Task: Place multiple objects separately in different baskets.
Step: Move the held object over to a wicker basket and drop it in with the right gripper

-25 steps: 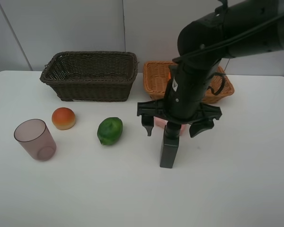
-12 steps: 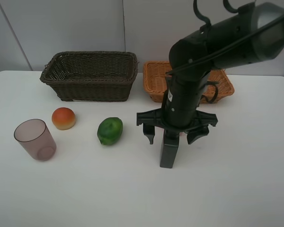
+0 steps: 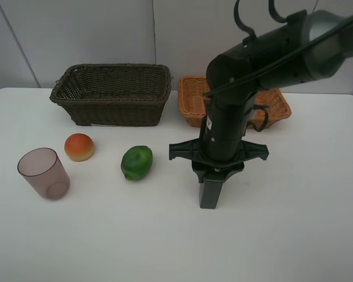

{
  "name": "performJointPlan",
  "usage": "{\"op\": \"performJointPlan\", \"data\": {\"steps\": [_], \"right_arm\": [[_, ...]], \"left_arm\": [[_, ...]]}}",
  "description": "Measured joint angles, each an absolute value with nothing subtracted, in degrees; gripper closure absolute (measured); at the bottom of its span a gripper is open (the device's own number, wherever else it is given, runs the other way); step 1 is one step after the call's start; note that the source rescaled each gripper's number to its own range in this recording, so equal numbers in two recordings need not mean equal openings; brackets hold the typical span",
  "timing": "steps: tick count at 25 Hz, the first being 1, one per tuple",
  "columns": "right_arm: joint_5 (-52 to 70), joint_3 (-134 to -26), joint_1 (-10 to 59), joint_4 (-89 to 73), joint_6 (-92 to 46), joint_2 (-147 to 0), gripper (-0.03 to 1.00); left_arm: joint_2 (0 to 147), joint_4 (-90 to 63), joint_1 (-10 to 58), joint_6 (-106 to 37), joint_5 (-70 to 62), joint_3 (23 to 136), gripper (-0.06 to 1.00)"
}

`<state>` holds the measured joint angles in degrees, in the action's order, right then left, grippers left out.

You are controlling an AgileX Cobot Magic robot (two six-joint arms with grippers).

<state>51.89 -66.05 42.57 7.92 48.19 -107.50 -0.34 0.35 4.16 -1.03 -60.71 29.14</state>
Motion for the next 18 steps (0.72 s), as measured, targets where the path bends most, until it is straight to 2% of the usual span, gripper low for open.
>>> {"op": "performJointPlan", "data": {"steps": [18], "right_arm": [[51.89,-66.15,42.57,7.92,48.19,-107.56,0.97]], "left_arm": [[-0.34,0.35,4.16,-1.03,-60.71,29.14,-0.06]]}}
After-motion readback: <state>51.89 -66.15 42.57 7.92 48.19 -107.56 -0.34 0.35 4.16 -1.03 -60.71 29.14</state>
